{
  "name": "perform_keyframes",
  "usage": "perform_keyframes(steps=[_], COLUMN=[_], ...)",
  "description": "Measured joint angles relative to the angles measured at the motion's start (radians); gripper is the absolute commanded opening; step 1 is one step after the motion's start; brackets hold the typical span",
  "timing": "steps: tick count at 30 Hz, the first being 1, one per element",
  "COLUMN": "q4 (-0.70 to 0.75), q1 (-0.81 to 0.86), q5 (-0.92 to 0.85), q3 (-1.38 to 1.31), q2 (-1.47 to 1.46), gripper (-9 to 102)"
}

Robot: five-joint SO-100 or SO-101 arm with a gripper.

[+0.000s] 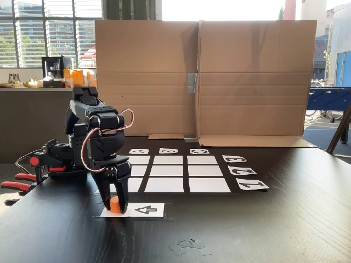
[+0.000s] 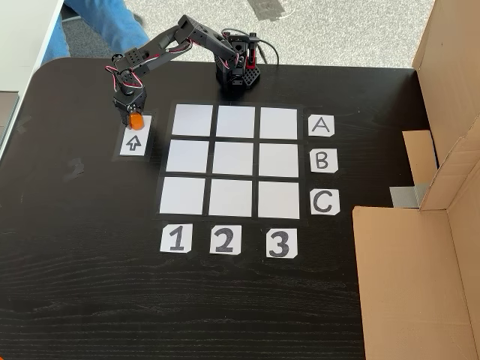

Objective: Pick up the round, orange token and place it in the grid on square A3.

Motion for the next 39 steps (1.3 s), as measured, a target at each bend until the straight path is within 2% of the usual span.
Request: perform_keyframes(steps=[8, 18, 30, 39], q4=[-0.032, -0.052, -0.078, -0.075], q1=[0.072, 0.109, 0.003, -0.097], q5=[-0.034, -0.212, -0.511, -0.649], q3=[0.011, 0.241, 0.614, 0.838], q2=[0.071, 0.449, 0.954, 1.227], gripper=[0, 0, 0, 0])
